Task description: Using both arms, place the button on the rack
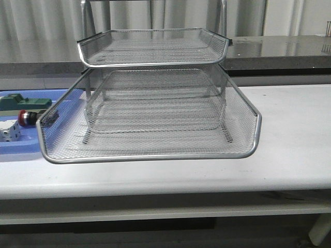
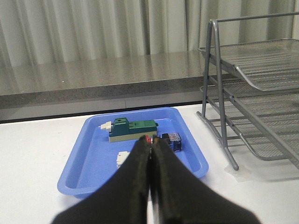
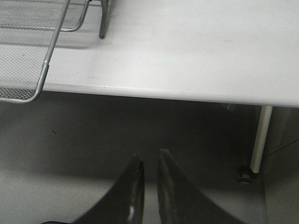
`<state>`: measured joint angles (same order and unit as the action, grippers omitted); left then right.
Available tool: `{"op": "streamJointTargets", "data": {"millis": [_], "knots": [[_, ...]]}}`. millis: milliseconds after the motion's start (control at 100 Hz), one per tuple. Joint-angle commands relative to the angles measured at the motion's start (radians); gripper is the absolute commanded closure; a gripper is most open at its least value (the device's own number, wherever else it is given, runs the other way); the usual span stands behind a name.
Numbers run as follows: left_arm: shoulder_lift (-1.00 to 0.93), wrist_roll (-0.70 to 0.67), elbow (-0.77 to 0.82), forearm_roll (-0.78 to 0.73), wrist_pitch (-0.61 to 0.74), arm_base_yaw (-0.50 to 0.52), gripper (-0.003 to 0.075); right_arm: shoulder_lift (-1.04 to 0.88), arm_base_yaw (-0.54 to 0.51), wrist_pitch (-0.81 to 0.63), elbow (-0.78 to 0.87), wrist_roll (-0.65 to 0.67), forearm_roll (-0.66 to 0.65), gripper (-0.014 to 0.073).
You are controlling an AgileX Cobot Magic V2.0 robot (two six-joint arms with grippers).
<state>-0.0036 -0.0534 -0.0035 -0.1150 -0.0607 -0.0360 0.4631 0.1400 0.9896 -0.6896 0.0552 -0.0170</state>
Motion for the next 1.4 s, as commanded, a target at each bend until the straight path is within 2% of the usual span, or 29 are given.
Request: {"op": "streamJointTargets", "data": {"millis": [0,100,1150,1390], "knots": [[-0.032,-0.012,0.056,0.007,0.081,0.004,0.0741,0.006,-0.001,-0.056,-0.032,0.002,-0.012,0.0605],[-0.032,-0.012,0.056,0.007,0.081,0.004,0.0741,0.006,-0.001,-0.057,-0.032,0.002,-0.012,0.0666],[-0.032,-0.010,0.054,0.007,0.089,0.004,0.0741,0.006,-0.001,-0.057,-0.031,0.002,-0.009,0.0661],[-0.014,-0.010,-0.011,0.034,0.074,0.004,0.0741,0.006,-0.001,-0.057,-0.031,0.002,-0.009,0.0661]]}}
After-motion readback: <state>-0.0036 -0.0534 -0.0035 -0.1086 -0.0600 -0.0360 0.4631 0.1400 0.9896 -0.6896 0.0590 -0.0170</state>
